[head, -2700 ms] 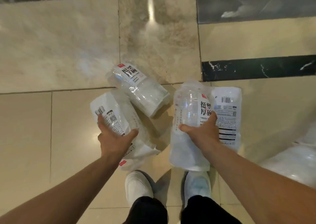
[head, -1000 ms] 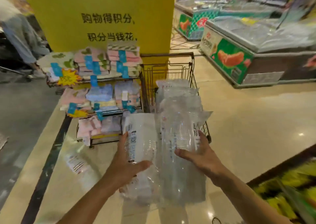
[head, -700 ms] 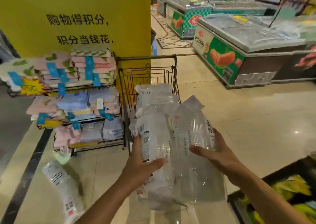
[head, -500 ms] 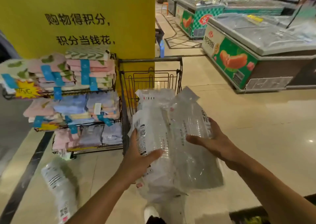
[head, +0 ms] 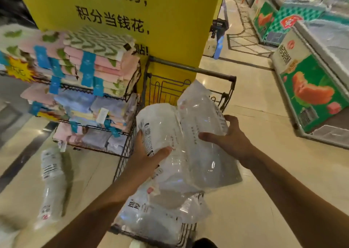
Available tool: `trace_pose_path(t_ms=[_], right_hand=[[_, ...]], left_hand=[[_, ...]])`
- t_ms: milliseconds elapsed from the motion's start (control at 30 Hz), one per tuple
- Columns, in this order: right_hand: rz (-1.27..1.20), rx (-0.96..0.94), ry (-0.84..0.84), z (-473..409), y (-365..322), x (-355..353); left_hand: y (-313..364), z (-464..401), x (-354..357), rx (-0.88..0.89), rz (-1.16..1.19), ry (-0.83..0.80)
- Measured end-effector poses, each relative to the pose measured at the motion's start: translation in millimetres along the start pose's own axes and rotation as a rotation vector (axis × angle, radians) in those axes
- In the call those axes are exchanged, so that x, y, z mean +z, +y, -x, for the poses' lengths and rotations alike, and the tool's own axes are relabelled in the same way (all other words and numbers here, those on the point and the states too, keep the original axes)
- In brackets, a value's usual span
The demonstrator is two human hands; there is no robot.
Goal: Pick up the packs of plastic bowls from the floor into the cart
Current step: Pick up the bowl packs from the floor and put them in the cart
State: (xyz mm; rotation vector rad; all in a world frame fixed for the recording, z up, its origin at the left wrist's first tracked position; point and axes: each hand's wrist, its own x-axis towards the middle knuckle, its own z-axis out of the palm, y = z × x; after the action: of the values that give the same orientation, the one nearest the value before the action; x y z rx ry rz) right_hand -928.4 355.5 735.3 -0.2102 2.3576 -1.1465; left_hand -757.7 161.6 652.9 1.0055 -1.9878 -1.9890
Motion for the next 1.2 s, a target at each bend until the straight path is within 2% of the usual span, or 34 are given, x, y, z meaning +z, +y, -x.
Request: trace_pose_path(t_ms=[167,300,400,533,733,800,867,933,1067,1133,1200], right_hand=[[0.078,-0.116,-0.223,-102,-10,14],[0.092,-0.205,-0.378,-177,-13,20],[0.086,-0.227,-0.482,-220,-12,8],[0.184,-0.281,-0.547,-268,-25,-13],[0.298,-0.333,-0.575,-331,-37,-26],[0.423,-0.397,-0.546,-342,-37,-25],[0.663,-0.500,-0.476,-346,-30,-20],[0.769,-0.536,-0.478,-342,-20,-14],[0.758,-0.483,-0.539,-334,-5,-4],[0.729,-0.535,-0.467,-328,-4,-1],[0.600,-0.643,-0.356,-319,-4,4]], left_hand=[[1,-33,24,-0.102,0.138,0.238],[9,-62,55,-0.205,0.129,0.451],[18,-73,88,-0.239,0.161,0.542],[40,-90,131,-0.257,0.178,0.574],[63,-133,176,-0.323,0.161,0.656],[65,-145,188,-0.338,0.224,0.630],[63,-148,194,-0.358,0.291,0.567],[57,-141,194,-0.390,0.262,0.532],[59,-116,177,-0.440,0.157,0.490],[60,-105,165,-0.463,0.091,0.542],[62,-89,154,-0.450,0.015,0.601]])
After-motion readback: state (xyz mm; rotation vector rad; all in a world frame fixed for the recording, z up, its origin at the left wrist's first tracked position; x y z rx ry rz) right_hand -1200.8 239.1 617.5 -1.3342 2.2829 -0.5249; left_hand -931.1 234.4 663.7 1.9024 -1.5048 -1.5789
